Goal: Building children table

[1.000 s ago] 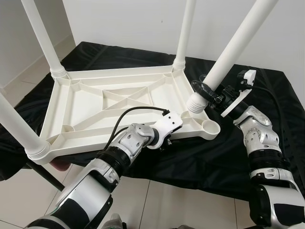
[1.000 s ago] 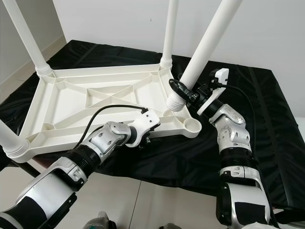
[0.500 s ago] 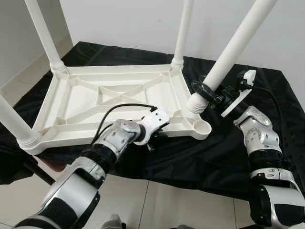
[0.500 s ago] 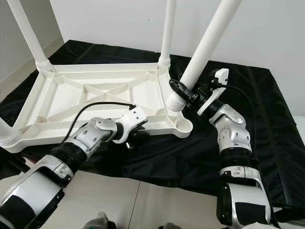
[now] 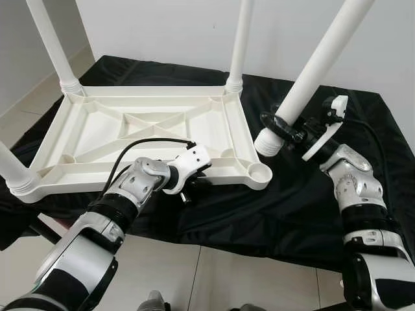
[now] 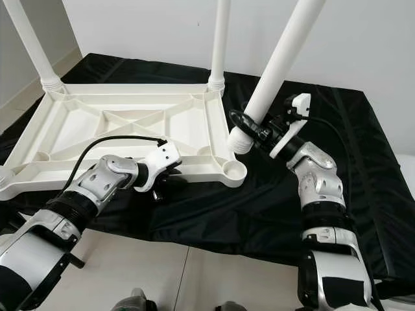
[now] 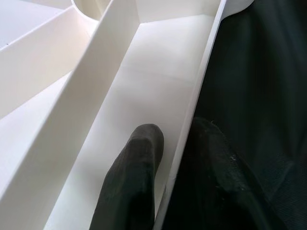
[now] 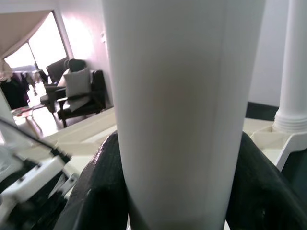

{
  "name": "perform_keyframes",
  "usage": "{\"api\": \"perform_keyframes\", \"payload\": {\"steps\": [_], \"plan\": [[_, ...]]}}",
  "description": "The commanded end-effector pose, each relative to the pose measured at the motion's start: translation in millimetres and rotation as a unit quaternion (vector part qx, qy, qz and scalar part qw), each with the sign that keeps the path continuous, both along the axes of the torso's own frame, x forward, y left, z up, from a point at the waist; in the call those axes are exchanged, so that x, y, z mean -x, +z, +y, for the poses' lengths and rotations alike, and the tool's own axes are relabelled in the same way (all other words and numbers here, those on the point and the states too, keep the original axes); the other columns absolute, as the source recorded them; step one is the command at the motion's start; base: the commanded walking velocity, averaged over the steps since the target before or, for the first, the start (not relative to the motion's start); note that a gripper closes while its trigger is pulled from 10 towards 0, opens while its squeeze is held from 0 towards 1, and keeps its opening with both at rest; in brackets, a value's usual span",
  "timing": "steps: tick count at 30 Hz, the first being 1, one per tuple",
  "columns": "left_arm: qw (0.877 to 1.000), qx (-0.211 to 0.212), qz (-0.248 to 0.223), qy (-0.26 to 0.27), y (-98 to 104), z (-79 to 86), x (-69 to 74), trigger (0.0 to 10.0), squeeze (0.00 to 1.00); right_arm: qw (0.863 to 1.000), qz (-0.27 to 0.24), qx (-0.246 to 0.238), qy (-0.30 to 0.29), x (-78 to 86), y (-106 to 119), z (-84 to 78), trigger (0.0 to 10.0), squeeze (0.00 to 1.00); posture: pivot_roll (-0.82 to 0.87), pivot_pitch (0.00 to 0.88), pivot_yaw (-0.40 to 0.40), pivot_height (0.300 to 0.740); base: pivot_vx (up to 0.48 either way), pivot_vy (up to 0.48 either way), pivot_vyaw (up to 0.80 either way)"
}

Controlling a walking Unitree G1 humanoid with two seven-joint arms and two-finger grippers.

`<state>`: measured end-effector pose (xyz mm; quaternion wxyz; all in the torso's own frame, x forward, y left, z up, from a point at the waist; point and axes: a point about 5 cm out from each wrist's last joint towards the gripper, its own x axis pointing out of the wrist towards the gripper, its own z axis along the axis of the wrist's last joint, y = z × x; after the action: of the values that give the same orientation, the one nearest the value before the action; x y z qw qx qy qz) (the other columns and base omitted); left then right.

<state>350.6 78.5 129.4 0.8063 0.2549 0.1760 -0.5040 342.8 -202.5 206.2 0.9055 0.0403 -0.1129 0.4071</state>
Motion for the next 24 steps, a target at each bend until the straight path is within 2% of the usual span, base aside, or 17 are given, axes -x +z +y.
{"api": "perform_keyframes", "payload": {"steps": [1, 2, 3, 4, 5, 11, 14, 17, 20, 24], "plan": [[0.998, -0.029, -0.031, 0.047, 5, 19.3, -9.9, 7.6, 0.0, 0.999, -0.001, 0.0, 0.032, 5.5, 0, 4.8, 10.0, 0.0, -0.04, 0.0, 0.016, 0.74, 0.0, 0.0, 0.0], [0.998, -0.029, -0.031, 0.047, 5, 19.3, -9.9, 7.6, 0.0, 0.999, -0.001, 0.0, 0.032, 5.5, 0, 4.8, 10.0, 0.0, -0.04, 0.0, 0.016, 0.74, 0.0, 0.0, 0.0], [0.998, -0.033, -0.029, 0.05, 3, 21.4, -10.1, 10.0, 0.0, 0.999, 0.001, 0.005, 0.044, 8.4, -2, 4.9, 10.0, 0.0, -0.05, 0.0, 0.016, 0.74, 0.0, 0.0, 0.0], [0.998, -0.033, -0.029, 0.05, 3, 21.4, -10.1, 10.0, 0.0, 0.999, 0.001, 0.005, 0.044, 8.4, -2, 4.9, 10.0, 0.0, -0.05, 0.0, 0.016, 0.74, 0.0, 0.0, 0.0], [0.998, -0.041, -0.026, 0.046, 2, 28.3, -9.7, 10.0, 0.0, 0.998, 0.005, 0.021, 0.058, 12.2, -6, 2.8, 10.0, 0.0, -0.05, 0.0, 0.015, 0.74, 0.0, 0.0, 0.0], [0.998, -0.039, -0.023, 0.037, 6, 35.3, -9.7, 10.0, 0.0, 0.997, 0.006, 0.038, 0.07, 14.0, -9, 0.2, 10.0, 0.0, -0.04, 0.001, 0.015, 0.74, 0.0, 0.0, 0.0], [0.999, -0.035, -0.024, 0.029, 9, 35.6, -9.0, 10.0, 0.0, 0.996, 0.007, 0.043, 0.072, 13.9, -11, -0.6, 10.0, 0.0, -0.04, 0.003, 0.016, 0.74, 0.0, 0.0, 0.0], [0.999, -0.03, -0.027, -0.007, 13, 35.6, -2.9, 10.0, 0.0, 0.994, 0.014, 0.059, 0.088, 13.9, -14, -1.9, 10.0, 0.0, -0.03, 0.012, 0.014, 0.74, 0.0, 0.0, 0.0], [0.999, -0.03, -0.027, -0.011, 13, 36.1, -1.7, 10.0, 0.0, 0.994, 0.015, 0.061, 0.092, 14.1, -14, -1.9, 10.0, 0.0, -0.03, 0.013, 0.014, 0.74, 0.0, 0.0, 0.0], [0.999, -0.024, -0.032, -0.029, 16, 32.2, 3.9, 10.0, 0.0, 0.991, 0.015, 0.07, 0.116, 15.9, -18, 5.5, 10.0, 0.0, -0.02, 0.02, 0.007, 0.74, 0.0, 0.0, 0.0]]}}
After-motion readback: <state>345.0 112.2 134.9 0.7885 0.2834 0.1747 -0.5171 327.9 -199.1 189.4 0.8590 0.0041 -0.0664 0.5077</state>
